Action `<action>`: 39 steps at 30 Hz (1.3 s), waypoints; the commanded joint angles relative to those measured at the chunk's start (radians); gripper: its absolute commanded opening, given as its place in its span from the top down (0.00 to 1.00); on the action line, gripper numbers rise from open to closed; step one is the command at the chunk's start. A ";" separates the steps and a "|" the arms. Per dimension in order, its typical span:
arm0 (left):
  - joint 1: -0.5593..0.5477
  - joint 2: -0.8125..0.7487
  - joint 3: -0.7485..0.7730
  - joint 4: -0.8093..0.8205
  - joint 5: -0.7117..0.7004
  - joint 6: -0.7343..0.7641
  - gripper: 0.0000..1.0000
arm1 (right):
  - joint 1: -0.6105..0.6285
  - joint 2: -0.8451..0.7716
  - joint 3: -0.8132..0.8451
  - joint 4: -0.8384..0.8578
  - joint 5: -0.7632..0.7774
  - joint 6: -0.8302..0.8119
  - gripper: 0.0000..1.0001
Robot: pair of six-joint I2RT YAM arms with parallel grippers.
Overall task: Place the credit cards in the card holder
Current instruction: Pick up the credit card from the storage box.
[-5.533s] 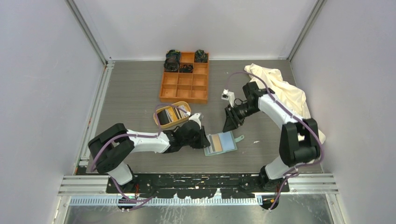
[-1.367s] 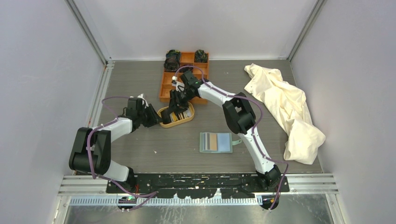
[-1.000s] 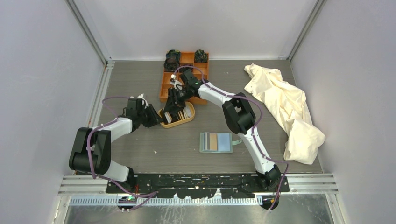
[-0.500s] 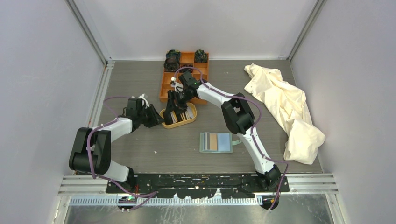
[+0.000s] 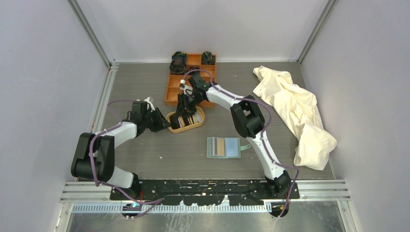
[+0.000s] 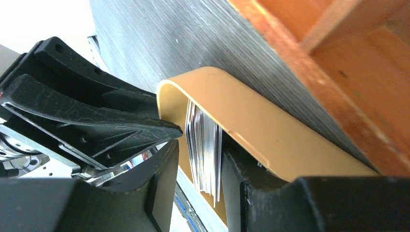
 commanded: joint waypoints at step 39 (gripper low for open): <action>-0.004 -0.050 0.027 0.030 0.061 -0.004 0.76 | -0.069 -0.139 -0.130 0.163 -0.166 0.067 0.65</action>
